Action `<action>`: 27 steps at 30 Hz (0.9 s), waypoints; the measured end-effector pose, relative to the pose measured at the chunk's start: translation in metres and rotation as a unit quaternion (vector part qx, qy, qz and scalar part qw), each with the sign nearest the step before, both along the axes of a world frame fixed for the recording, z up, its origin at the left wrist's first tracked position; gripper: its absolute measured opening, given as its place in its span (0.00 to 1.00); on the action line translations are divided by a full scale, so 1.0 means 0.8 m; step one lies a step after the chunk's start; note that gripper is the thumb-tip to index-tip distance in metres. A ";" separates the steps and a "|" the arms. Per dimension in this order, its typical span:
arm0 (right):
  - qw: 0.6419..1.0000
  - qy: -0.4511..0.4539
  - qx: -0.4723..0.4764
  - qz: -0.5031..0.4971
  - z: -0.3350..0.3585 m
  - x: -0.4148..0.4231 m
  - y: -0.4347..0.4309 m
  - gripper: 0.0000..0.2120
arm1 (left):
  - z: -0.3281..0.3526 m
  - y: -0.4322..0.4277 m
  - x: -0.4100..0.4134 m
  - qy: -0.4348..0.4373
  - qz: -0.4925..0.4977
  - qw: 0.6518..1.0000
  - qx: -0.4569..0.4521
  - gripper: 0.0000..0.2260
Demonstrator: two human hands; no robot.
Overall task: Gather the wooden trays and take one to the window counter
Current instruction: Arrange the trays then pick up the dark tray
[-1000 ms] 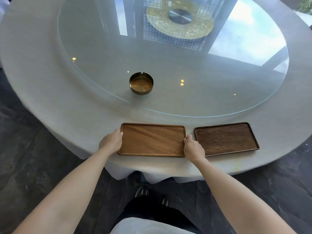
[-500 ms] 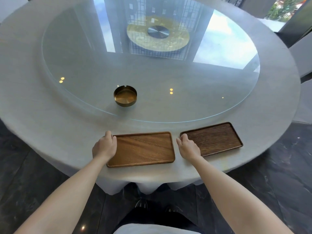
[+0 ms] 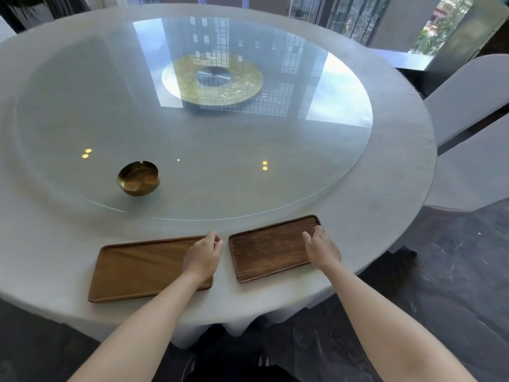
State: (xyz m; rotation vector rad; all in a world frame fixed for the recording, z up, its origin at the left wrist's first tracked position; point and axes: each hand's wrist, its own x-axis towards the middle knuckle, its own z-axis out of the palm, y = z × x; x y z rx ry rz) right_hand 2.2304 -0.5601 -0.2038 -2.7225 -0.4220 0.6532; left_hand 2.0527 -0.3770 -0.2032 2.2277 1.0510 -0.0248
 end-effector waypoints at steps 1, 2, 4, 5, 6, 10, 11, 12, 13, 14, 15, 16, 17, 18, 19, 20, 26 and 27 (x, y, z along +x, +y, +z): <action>1.000 0.005 -0.004 -0.001 -0.002 0.010 -0.008 0.21 | -0.003 -0.011 0.009 0.013 0.003 1.000 0.000 0.10; 1.000 0.008 -0.006 0.001 -0.004 0.020 -0.014 0.22 | -0.005 -0.020 0.016 0.028 0.012 1.000 -0.001 0.10; 1.000 0.007 -0.011 0.010 -0.008 0.037 -0.023 0.22 | -0.011 -0.033 0.027 0.066 0.034 0.997 -0.003 0.11; 1.000 0.008 -0.013 0.014 -0.011 0.045 -0.027 0.22 | -0.014 -0.037 0.031 0.086 0.046 0.995 -0.005 0.13; 1.000 0.010 -0.013 0.018 -0.014 0.051 -0.030 0.22 | -0.018 -0.041 0.035 0.107 0.056 0.993 -0.008 0.14; 0.999 0.027 -0.009 0.026 -0.027 0.069 -0.041 0.21 | -0.035 -0.046 0.045 0.162 0.073 0.983 -0.046 0.18; 0.999 0.031 -0.007 0.029 -0.030 0.071 -0.043 0.20 | -0.038 -0.046 0.047 0.164 0.080 0.981 -0.060 0.18; 0.999 0.033 -0.004 0.031 -0.031 0.072 -0.044 0.20 | -0.041 -0.046 0.048 0.163 0.089 0.980 -0.071 0.18; 0.999 0.035 -0.003 0.032 -0.033 0.072 -0.044 0.20 | -0.044 -0.046 0.050 0.163 0.100 0.978 -0.081 0.18; 0.999 0.035 -0.001 0.034 -0.034 0.072 -0.045 0.19 | -0.045 -0.046 0.051 0.162 0.110 0.977 -0.087 0.18; 0.999 0.036 0.001 0.035 -0.036 0.073 -0.046 0.19 | -0.045 -0.045 0.052 0.162 0.119 0.975 -0.092 0.18; 0.999 0.036 0.003 0.034 -0.038 0.073 -0.046 0.19 | -0.046 -0.045 0.053 0.163 0.124 0.974 -0.093 0.18; 0.999 0.038 0.008 0.030 -0.040 0.074 -0.046 0.19 | -0.045 -0.045 0.054 0.162 0.129 0.974 -0.093 0.18; 0.999 0.041 0.014 0.023 -0.042 0.075 -0.046 0.19 | -0.045 -0.045 0.056 0.159 0.133 0.974 -0.093 0.18; 0.999 0.046 0.023 0.014 -0.043 0.076 -0.045 0.19 | -0.045 -0.045 0.057 0.156 0.135 0.974 -0.094 0.18; 0.998 0.050 0.032 0.004 -0.044 0.076 -0.045 0.19 | -0.044 -0.045 0.057 0.152 0.135 0.975 -0.094 0.18; 0.997 0.049 0.052 -0.002 -0.040 0.071 -0.046 0.18 | -0.038 -0.028 0.052 0.084 0.158 0.979 -0.096 0.15; 0.997 0.047 0.056 0.000 -0.039 0.068 -0.046 0.17 | -0.036 -0.023 0.050 0.065 0.162 0.980 -0.095 0.14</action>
